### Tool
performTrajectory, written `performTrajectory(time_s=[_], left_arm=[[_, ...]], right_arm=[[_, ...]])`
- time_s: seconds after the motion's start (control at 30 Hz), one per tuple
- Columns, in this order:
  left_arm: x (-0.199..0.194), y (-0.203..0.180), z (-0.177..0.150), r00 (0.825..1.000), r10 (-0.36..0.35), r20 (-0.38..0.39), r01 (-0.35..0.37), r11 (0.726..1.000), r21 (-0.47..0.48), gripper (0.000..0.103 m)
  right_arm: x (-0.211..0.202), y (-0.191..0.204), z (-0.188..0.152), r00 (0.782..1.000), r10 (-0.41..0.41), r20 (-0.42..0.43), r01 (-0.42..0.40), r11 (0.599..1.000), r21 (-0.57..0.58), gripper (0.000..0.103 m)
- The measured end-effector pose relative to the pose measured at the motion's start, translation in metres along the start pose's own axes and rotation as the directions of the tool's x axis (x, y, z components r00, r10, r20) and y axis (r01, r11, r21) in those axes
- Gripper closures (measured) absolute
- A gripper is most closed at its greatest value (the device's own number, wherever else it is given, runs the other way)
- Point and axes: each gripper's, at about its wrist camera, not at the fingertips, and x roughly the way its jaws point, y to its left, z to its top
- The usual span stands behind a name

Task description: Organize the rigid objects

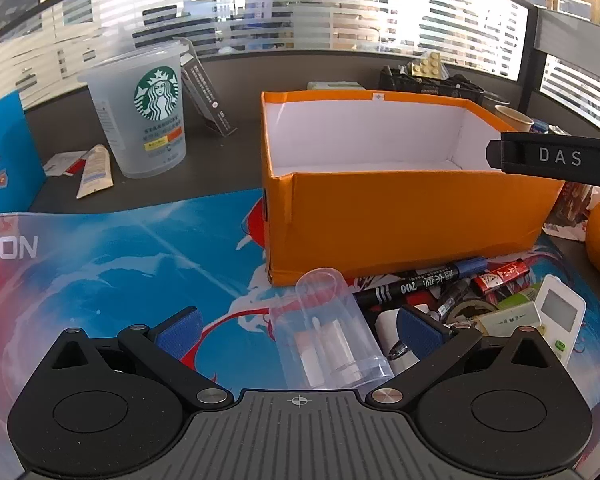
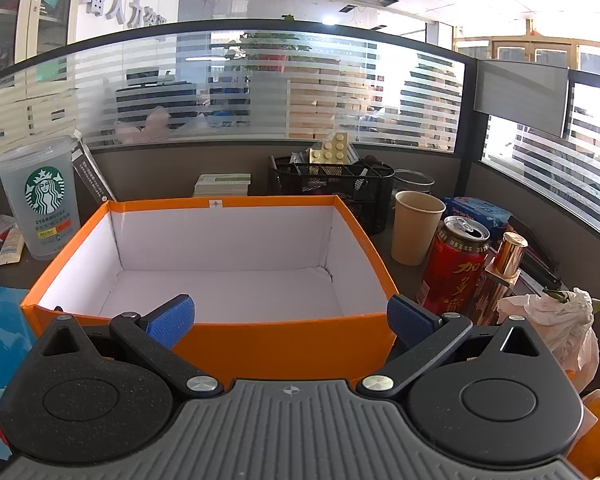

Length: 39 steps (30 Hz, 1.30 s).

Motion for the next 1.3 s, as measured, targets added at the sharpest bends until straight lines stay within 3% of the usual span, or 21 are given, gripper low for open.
performTrajectory(time_s=[0.93, 1.3], left_arm=[[0.009, -0.002, -0.002, 0.999, -0.003, -0.035, 0.003, 1.0, 0.013, 0.0], [0.007, 0.023, -0.008, 0.999, -0.003, -0.035, 0.002, 1.0, -0.019, 0.0]], right_arm=[[0.007, 0.008, -0.002, 1.0, 0.002, -0.023, -0.002, 1.0, -0.012, 0.0], [-0.001, 0.01, -0.016, 0.999, 0.026, -0.024, -0.027, 0.999, -0.018, 0.0]])
